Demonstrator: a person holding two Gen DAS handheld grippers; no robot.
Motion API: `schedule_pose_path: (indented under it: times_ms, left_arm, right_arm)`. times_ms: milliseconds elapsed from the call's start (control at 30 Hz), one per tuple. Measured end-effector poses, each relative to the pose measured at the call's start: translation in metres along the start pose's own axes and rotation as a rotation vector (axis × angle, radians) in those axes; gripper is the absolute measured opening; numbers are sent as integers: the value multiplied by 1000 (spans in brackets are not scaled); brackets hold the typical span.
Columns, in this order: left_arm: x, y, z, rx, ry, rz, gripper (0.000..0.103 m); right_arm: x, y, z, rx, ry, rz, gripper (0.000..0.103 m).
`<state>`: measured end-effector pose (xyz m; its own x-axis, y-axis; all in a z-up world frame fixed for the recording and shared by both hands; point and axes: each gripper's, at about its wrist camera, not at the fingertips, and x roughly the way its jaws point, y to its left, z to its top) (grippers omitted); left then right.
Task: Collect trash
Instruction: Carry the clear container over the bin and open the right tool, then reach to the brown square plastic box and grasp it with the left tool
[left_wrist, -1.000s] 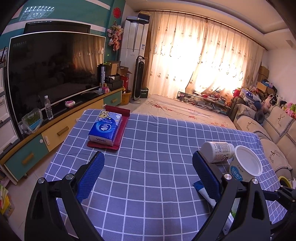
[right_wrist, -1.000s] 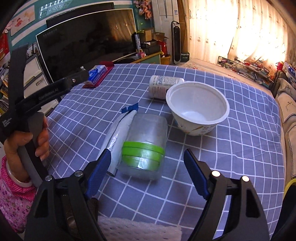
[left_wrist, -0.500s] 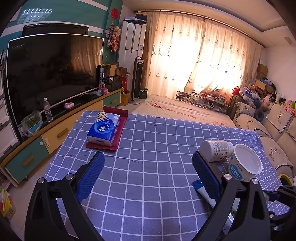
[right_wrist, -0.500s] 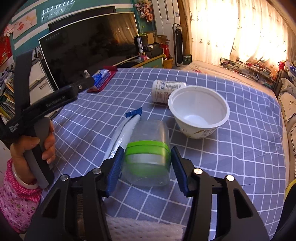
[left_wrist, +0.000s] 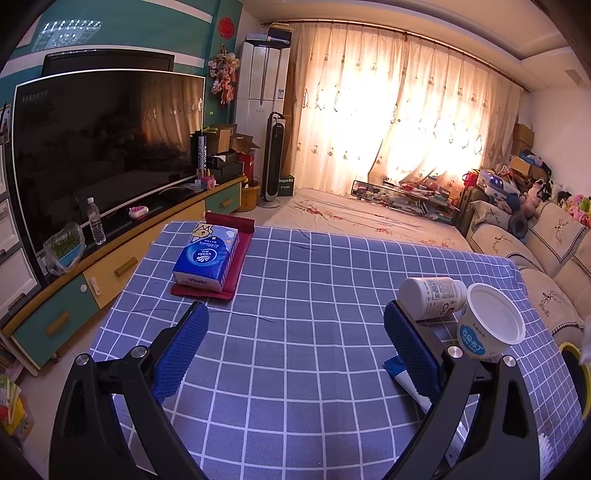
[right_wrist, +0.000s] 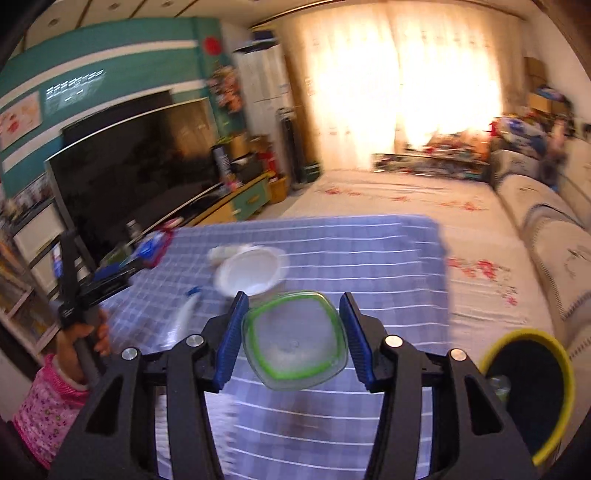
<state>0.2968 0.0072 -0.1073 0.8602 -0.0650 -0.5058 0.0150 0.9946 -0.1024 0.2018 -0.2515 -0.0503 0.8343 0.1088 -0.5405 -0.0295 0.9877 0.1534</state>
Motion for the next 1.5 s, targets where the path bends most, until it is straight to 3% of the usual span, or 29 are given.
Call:
schedule_pose_path:
  times_ms: [167,300,467,700,900,1100,1233,1500]
  left_arm:
    - [0,0,-1,2,0,3,94]
    - [0,0,-1,4,4,4,94]
    - [2,-1,-3,10,10,7,94]
    - [1,-1,-3,12,9,7,94]
    - [3,-2,-3,18,11,6,94]
    - [3,-2,-3,19,10,7,94]
    - [3,-1,-3,18,8,10,94]
    - [-10,-14,3,41,24,-26,94]
  right_arm:
    - [-21,-85,-8,132,-8,-208,49]
    - [-15,-149,-26,233,48,-332,49]
    - [0,-198,-53,311,112,-406,49]
    - [15,-228,-76,359,164,-482,50]
    - [-4,-197,-38,345,14,-450,56]
    - [8,-129,12,290,-133,-252,61]
    - [33,-92,20,221,-116,-160,61]
    - [51,-63,8,121,-62,-121,61]
